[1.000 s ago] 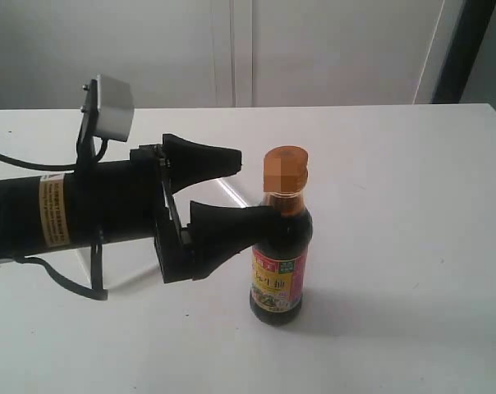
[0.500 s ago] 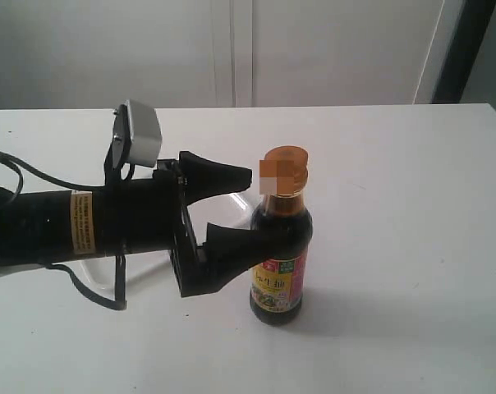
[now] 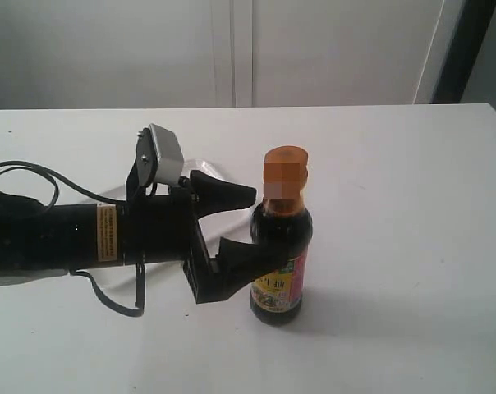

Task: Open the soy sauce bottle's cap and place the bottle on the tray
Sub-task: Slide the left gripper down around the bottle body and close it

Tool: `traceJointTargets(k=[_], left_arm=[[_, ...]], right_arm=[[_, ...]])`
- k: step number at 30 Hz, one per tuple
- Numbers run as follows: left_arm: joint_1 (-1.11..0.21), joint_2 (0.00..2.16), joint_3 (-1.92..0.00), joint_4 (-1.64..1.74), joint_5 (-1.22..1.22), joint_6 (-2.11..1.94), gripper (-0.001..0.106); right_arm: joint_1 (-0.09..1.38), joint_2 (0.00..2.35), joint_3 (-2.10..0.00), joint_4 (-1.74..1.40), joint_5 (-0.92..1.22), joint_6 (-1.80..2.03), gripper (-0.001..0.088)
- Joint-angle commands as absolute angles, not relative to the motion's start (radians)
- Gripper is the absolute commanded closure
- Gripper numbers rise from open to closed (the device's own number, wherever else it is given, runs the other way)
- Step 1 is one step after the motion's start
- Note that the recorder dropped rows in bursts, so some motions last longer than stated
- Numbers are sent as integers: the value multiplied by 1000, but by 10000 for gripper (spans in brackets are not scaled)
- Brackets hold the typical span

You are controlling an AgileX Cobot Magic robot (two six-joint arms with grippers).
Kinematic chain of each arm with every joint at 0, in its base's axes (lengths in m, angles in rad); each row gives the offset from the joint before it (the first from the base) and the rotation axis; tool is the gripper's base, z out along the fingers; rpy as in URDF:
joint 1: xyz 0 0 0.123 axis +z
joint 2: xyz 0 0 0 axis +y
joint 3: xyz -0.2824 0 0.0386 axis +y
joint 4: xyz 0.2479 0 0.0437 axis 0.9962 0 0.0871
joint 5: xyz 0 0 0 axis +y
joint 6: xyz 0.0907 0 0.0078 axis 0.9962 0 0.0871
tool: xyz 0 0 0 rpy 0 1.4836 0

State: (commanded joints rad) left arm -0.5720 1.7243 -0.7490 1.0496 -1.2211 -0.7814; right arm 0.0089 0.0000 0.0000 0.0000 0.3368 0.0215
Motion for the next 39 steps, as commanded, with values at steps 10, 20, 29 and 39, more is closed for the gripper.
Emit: traceJointTargets(k=[10,20,29,39], left_arm=[[-642,1726,-798,1027,-1216,-764,41],[-642,1805,-852,995,-1221,-765,41],[-642,1868,-863,983,-1221,-737,41],[-642,1914,-863,946,-1221,-679,55]], right_arm=[[9,0,0,0,337,21,868],[9,0,0,0,337,21,868],[9,0,0,0,337,21,868],[9,0,0,0,337,21,868]])
